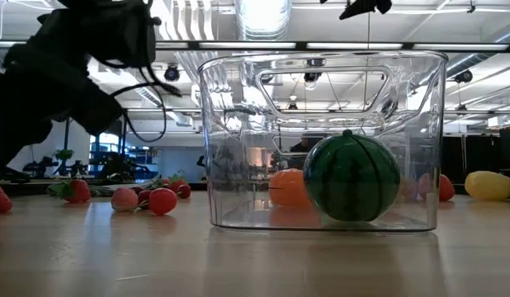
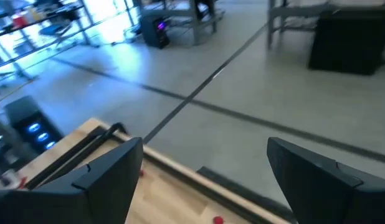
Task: Pick and placing Produce into tupperware
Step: Put the strawberry into the transparent bin
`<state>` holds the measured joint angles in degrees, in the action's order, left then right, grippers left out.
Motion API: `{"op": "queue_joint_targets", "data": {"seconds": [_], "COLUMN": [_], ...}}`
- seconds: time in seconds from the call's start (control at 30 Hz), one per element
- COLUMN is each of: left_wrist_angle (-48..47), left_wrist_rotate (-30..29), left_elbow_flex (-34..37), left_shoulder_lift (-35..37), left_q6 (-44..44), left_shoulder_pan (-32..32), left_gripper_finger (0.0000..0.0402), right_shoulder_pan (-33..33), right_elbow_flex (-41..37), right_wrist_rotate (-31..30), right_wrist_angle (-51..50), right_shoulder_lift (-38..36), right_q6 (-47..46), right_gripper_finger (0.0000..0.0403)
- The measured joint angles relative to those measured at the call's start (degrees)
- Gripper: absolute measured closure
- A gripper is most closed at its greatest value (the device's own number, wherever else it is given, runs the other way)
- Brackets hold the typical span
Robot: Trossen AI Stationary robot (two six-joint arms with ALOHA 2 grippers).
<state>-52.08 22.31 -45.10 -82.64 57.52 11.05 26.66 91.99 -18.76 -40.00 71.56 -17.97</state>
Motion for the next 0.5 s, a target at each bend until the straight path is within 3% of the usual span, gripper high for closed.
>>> {"op": "queue_joint_targets", "data": {"seconds": [0.33, 0.5], "left_wrist_angle": [-0.8, -0.5], "left_wrist_rotate": [-0.9, -1.6], "left_elbow_flex": [0.0, 0.1], "left_shoulder_lift": [-4.0, -5.8], "left_q6": [0.6, 0.4], "left_shoulder_pan": [0.0, 0.2], "left_gripper_finger": [0.0060, 0.0086], "right_shoulder_pan": [0.9, 0.9], "right_elbow_flex": [0.0, 0.0], "right_wrist_rotate": [0.9, 0.8], "right_wrist_angle": [0.0, 0.0], "right_shoulder_lift": [1.8, 2.7], "right_q6": [-0.9, -0.9], "right_gripper_finger": [0.0074, 0.0074]}}
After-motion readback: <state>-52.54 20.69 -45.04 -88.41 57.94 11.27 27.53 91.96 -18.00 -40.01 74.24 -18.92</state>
